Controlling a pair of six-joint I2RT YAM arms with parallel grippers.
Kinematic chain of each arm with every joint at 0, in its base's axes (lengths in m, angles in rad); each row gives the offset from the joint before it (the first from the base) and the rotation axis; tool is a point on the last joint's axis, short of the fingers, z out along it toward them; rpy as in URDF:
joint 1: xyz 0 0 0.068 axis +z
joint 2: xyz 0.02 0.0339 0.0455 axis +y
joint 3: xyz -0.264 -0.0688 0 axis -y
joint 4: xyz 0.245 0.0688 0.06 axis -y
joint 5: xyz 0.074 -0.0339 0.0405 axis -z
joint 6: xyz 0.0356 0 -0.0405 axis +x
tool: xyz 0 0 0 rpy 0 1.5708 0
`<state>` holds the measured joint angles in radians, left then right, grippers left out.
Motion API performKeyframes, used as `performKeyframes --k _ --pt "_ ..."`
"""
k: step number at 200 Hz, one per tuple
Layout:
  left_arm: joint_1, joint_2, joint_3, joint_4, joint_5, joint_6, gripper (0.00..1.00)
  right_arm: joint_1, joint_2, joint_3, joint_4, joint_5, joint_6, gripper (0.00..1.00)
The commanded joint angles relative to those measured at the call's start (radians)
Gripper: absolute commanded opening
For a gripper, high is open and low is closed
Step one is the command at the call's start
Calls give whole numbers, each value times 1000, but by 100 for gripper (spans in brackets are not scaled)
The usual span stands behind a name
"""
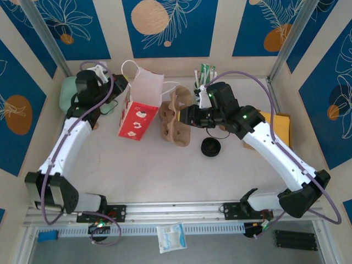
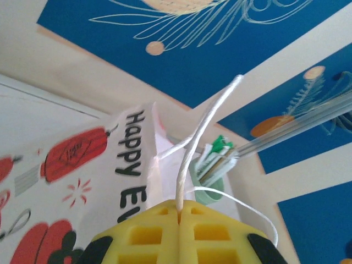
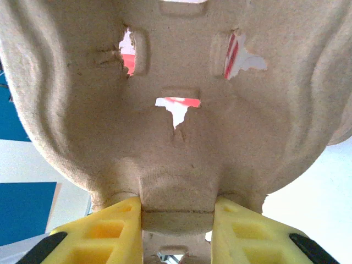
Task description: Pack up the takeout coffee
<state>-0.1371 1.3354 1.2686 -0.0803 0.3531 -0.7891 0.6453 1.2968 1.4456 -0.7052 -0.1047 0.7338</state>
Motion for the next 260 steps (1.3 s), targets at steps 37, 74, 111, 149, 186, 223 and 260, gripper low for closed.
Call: performKeyframes --k 37,74,111,149,186,223,260 --pt "-2 -193 -295 240 15 -202 1 16 -63 47 -19 5 19 30" --pt "-12 -285 -480 329 -10 -268 4 20 -77 44 -23 5 21 30" --pt "-14 -376 -548 296 -35 -260 9 27 -83 45 -22 7 24 29" --pt "-14 -442 -577 251 -51 -253 32 29 -80 46 -21 12 26 29" --pt "-13 -519 -565 157 -80 -215 60 29 -77 39 -25 20 21 29" --pt "-11 -595 -485 -16 -129 -118 83 16 -74 33 -30 25 15 29" --pt "-11 -648 -347 -215 -179 16 93 -8 -68 24 -23 16 8 29"
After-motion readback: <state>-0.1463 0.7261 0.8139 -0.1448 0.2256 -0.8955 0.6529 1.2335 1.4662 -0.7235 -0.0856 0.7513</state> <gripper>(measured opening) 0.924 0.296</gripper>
